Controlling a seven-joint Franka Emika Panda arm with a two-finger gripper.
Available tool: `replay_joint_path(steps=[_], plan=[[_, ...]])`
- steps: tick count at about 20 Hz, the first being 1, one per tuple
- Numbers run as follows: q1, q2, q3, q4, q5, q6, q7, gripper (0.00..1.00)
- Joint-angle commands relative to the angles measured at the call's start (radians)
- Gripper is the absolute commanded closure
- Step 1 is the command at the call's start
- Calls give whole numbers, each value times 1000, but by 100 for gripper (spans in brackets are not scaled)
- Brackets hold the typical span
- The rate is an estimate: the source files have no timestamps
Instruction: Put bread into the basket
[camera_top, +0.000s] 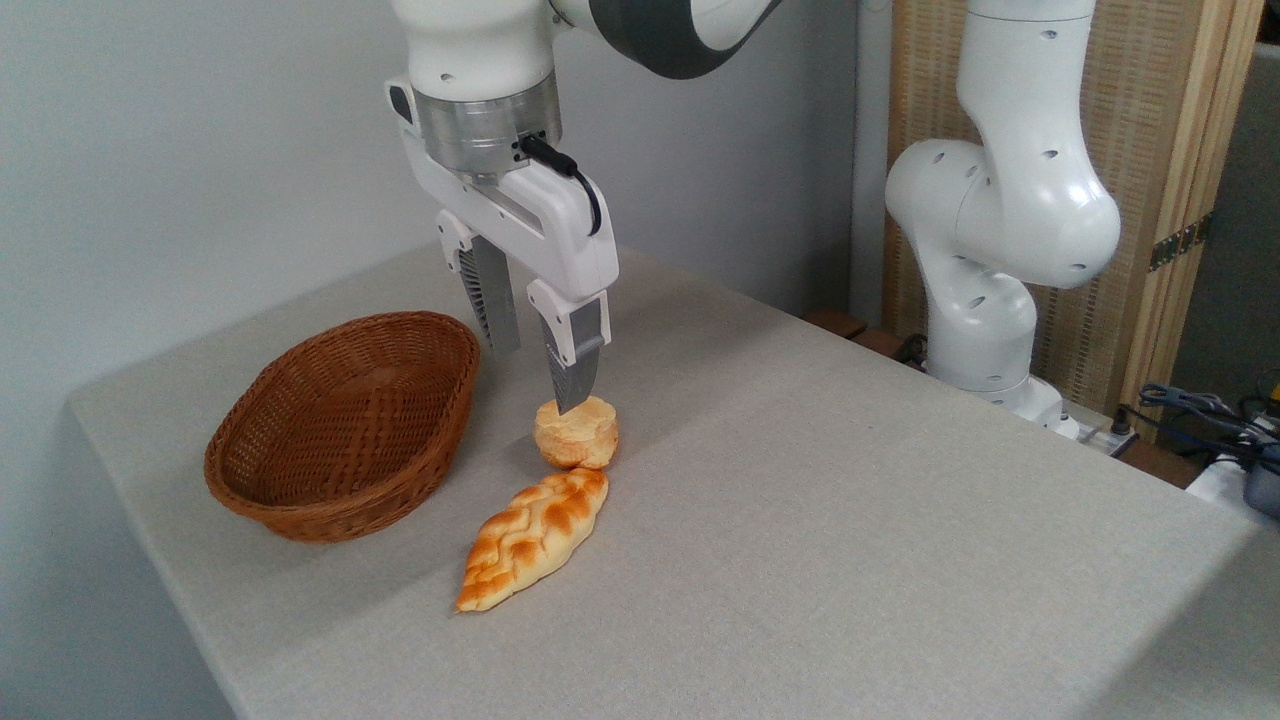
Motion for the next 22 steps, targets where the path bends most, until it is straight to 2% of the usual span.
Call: replay_joint_path(steps=[1,22], plan=[[-15,-31,17,-23,-18,-2,12,0],[-19,-19,14,-29,-6,-7,16,0]])
